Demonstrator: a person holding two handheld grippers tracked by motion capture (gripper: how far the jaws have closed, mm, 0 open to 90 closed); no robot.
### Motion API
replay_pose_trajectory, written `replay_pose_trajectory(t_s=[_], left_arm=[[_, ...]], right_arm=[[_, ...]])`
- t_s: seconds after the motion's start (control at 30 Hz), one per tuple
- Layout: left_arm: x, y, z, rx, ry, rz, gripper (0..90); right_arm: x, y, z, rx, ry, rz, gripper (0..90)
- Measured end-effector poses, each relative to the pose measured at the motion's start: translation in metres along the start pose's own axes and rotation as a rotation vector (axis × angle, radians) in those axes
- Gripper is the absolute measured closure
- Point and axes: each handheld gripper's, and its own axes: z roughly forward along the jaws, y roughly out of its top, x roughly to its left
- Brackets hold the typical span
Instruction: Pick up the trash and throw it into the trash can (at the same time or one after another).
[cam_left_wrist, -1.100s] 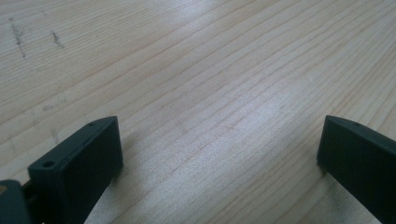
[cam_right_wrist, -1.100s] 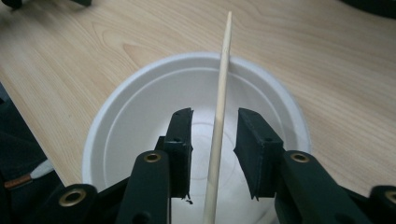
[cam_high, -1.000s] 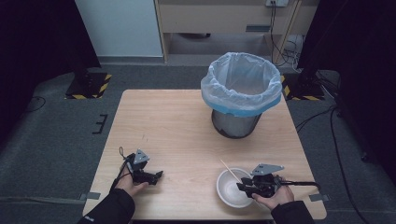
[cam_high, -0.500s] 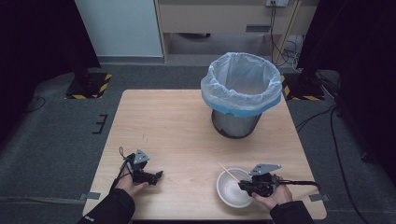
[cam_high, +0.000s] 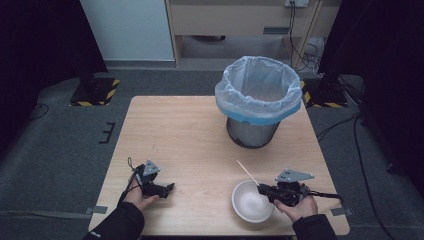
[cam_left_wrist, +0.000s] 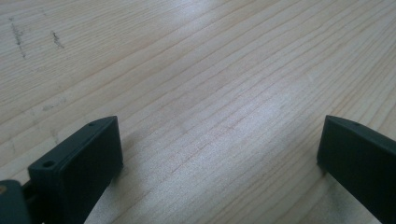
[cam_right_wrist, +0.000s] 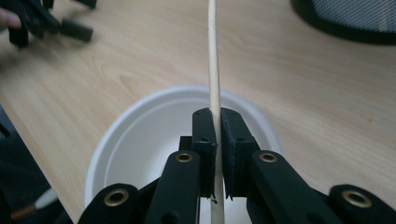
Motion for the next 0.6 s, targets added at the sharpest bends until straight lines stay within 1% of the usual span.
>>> replay_pose_trajectory(t_s=[0.03, 0.17, 0.27, 0.3, 0.33, 0.5, 0.6], left_arm=[[0.0, 0.0, 0.0, 0.0, 0.0, 0.0, 0.0], [0.0, 0.0, 0.0, 0.0, 0.0, 0.0, 0.0], [0.0, 0.0, 0.0, 0.0, 0.0, 0.0, 0.0], [0.0, 0.0, 0.0, 0.0, 0.0, 0.0, 0.0], [0.0, 0.0, 0.0, 0.0, 0.0, 0.0, 0.0], [0.0, 0.0, 0.0, 0.0, 0.0, 0.0, 0.0], [0.0, 0.0, 0.0, 0.0, 0.0, 0.0, 0.0]], right_arm=[[0.0, 0.001, -0.001, -0.016, -0.001, 0.007, 85.5], [-0.004, 0.007, -0.008, -0.106, -0.009, 0.03, 85.5], [-0.008, 0.011, -0.014, -0.171, -0.023, 0.042, 85.5], [-0.008, 0.011, -0.014, -0.171, -0.023, 0.042, 85.5], [-0.01, 0.013, -0.016, -0.203, -0.033, 0.047, 85.5], [-0.01, 0.021, -0.024, -0.28, -0.051, 0.045, 85.5], [-0.011, 0.025, -0.027, -0.314, -0.059, 0.047, 85.5]])
